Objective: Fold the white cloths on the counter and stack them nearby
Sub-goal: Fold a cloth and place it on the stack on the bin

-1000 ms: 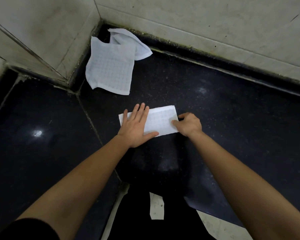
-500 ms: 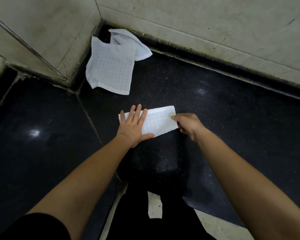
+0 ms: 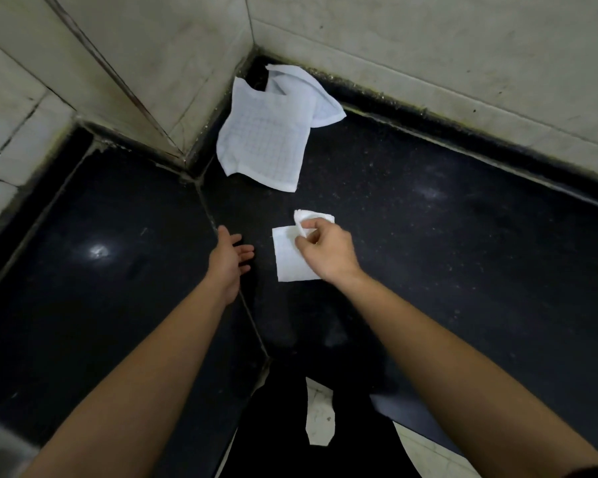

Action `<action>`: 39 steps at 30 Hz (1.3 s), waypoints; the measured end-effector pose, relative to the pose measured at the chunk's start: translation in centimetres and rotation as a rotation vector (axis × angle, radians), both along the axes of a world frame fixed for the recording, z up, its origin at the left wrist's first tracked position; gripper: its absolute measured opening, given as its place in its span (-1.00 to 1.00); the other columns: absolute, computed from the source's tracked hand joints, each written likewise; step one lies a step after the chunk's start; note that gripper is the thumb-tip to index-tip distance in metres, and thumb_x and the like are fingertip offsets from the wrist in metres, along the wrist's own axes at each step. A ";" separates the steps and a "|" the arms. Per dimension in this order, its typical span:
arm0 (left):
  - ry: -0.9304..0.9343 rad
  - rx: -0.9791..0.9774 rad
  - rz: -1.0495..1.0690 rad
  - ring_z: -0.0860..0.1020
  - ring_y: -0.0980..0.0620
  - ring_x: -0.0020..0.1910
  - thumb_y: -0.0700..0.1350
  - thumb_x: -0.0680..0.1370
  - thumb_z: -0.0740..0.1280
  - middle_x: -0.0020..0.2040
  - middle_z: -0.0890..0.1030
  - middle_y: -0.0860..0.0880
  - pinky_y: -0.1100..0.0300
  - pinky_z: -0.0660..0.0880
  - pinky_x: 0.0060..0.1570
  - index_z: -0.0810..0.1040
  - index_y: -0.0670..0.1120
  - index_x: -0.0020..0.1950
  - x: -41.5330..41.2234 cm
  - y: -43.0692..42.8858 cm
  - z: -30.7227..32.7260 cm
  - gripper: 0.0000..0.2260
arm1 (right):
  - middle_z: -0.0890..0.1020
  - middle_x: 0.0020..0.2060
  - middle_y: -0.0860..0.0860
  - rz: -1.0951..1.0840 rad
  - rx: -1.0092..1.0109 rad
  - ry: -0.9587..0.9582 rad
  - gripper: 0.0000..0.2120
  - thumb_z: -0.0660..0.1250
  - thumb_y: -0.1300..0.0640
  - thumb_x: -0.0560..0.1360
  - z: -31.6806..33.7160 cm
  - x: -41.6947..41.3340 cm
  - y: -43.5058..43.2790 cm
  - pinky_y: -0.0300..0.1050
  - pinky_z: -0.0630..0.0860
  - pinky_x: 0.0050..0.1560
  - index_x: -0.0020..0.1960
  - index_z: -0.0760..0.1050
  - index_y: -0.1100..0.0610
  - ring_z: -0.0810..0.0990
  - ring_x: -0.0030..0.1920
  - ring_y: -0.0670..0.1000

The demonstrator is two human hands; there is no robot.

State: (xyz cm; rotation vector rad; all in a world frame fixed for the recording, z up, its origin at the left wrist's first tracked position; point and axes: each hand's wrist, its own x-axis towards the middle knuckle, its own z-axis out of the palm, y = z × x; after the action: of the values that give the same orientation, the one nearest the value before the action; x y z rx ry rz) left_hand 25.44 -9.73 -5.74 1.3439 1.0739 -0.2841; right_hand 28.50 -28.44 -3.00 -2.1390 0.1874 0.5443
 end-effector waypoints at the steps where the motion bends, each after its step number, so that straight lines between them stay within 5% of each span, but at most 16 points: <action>1: -0.010 -0.018 0.002 0.55 0.03 -0.05 0.23 0.67 -0.06 -0.02 0.61 -0.07 0.15 0.44 -0.10 0.46 -0.09 0.35 -0.1 0.1 0.0 -0.47 | 0.60 -0.25 -0.19 0.070 -0.025 0.010 -0.67 0.35 -0.01 0.52 -0.5 -0.6 1.2 -0.27 0.42 -0.06 0.27 0.55 -0.03 0.58 -0.13 -0.13; 5: -0.024 -0.075 -0.009 0.55 0.03 -0.05 0.23 0.67 -0.06 -0.03 0.60 -0.08 0.14 0.45 -0.08 0.46 -0.07 0.31 -0.2 0.4 -0.1 -0.49 | 0.65 0.05 -0.03 0.316 -0.133 0.113 -0.50 0.33 -0.07 0.55 -1.9 -2.5 3.5 -0.16 0.50 0.06 0.44 0.41 0.07 0.59 0.11 0.00; 8: -0.018 -0.036 -0.056 0.54 0.05 -0.07 0.19 0.68 -0.01 -0.04 0.58 -0.06 0.15 0.45 -0.08 0.46 -0.06 0.30 -0.2 0.5 -0.1 -0.57 | 0.59 0.15 -0.02 0.301 -0.112 0.087 -0.53 0.33 -0.05 0.55 -1.6 -2.9 2.5 -0.12 0.51 0.19 0.43 0.43 0.05 0.58 0.10 -0.02; 11: -0.003 0.109 -0.241 0.52 0.07 -0.04 0.12 0.66 0.13 0.00 0.54 -0.02 0.18 0.46 -0.07 0.42 -0.05 0.37 -0.2 0.1 -0.2 -0.62 | 0.58 0.17 0.00 0.250 -0.103 -0.128 -0.68 0.26 0.08 0.60 -1.0 -2.9 0.0 -0.09 0.55 0.14 0.33 0.53 0.06 0.59 -0.02 -0.04; 14: -0.086 0.389 -0.655 0.42 0.02 0.21 0.16 0.57 0.30 0.25 0.36 -0.05 0.12 0.39 0.21 0.22 0.09 0.54 -1.2 -0.6 -0.6 -0.43 | 0.49 0.30 0.09 0.427 -0.317 -0.391 -0.65 0.19 0.12 0.64 -0.7 -2.8 -2.4 0.07 0.49 0.21 0.40 0.47 0.10 0.52 0.19 0.11; 17: -0.182 0.610 -1.062 0.25 0.05 0.20 0.31 0.44 0.38 0.21 0.21 0.00 0.10 0.32 0.25 -0.08 0.27 0.57 -2.0 -1.1 -1.0 -0.14 | 0.10 0.58 0.19 0.697 -0.574 -0.442 -0.47 0.05 -0.08 0.68 -1.2 -2.1 -3.3 0.20 0.21 0.47 0.61 0.09 0.03 0.16 0.52 0.23; 21: -0.134 0.814 -1.369 0.25 -0.02 0.12 0.35 0.40 0.40 0.14 0.16 -0.04 -0.02 0.42 0.21 -0.15 0.25 0.58 -1.3 -0.9 -1.6 -0.05 | -0.38 0.55 0.21 0.851 -0.819 -0.301 -0.27 -0.21 -0.39 0.58 -3.3 -0.6 -4.3 0.28 -0.16 0.55 0.59 -0.37 -0.07 -0.32 0.57 0.25; 26: -0.101 0.760 -1.361 0.23 -0.01 0.11 0.29 0.39 0.45 0.13 0.15 -0.02 -0.01 0.44 0.19 -0.18 0.29 0.56 -0.7 -1.0 -1.6 -0.02 | -0.39 0.55 0.21 0.851 -0.836 -0.193 -0.16 -0.18 -0.49 0.50 -4.3 -0.3 -4.9 0.28 -0.20 0.55 0.54 -0.48 -0.10 -0.34 0.56 0.26; 30: -0.118 0.742 -1.318 0.25 -0.01 0.13 0.31 0.33 0.49 0.15 0.16 -0.02 0.01 0.41 0.22 -0.31 0.29 0.53 -1.5 -1.1 -1.4 0.10 | 0.06 0.58 0.19 0.538 -0.563 -0.261 -0.21 0.07 -0.35 0.58 -2.7 -1.4 -4.8 0.19 0.14 0.50 0.63 -0.12 0.00 0.09 0.54 0.21; 32: -0.106 0.639 -1.134 0.28 -0.05 0.24 0.33 0.31 0.49 0.26 0.22 -0.06 -0.03 0.36 0.31 -0.30 0.24 0.55 -1.6 -1.2 -1.3 0.12 | 0.39 0.40 0.15 0.230 -0.387 -0.165 -0.35 0.18 -0.22 0.61 -2.4 -1.3 -4.7 0.06 0.40 0.30 0.58 0.14 0.08 0.40 0.36 0.15; 35: -0.096 0.463 -0.767 0.41 -0.05 0.25 0.20 0.47 0.42 0.35 0.33 -0.15 0.00 0.37 0.34 -0.06 0.04 0.61 -1.3 -1.3 -1.4 -0.10 | 0.59 0.06 -0.07 -0.066 -0.144 0.150 -0.42 0.33 -0.19 0.53 -2.2 -0.1 -3.9 -0.12 0.45 0.05 0.44 0.36 0.06 0.57 0.21 0.07; 39: -0.043 0.310 -0.502 0.52 0.06 0.06 -0.03 0.55 0.38 0.15 0.52 -0.05 0.21 0.41 0.07 0.16 -0.05 0.58 -0.9 -1.3 -1.2 -0.33 | 0.60 0.20 -0.02 -0.214 0.043 0.371 -0.43 0.51 -0.05 0.40 -2.5 1.5 -2.7 -0.11 0.53 0.09 0.36 0.50 0.08 0.59 0.17 0.05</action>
State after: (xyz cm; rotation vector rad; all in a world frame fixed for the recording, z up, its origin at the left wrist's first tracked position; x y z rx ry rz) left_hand 24.52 -11.01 -6.98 1.8878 0.7490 -0.4679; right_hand 30.03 -31.11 -5.51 -1.9312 0.5975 0.8054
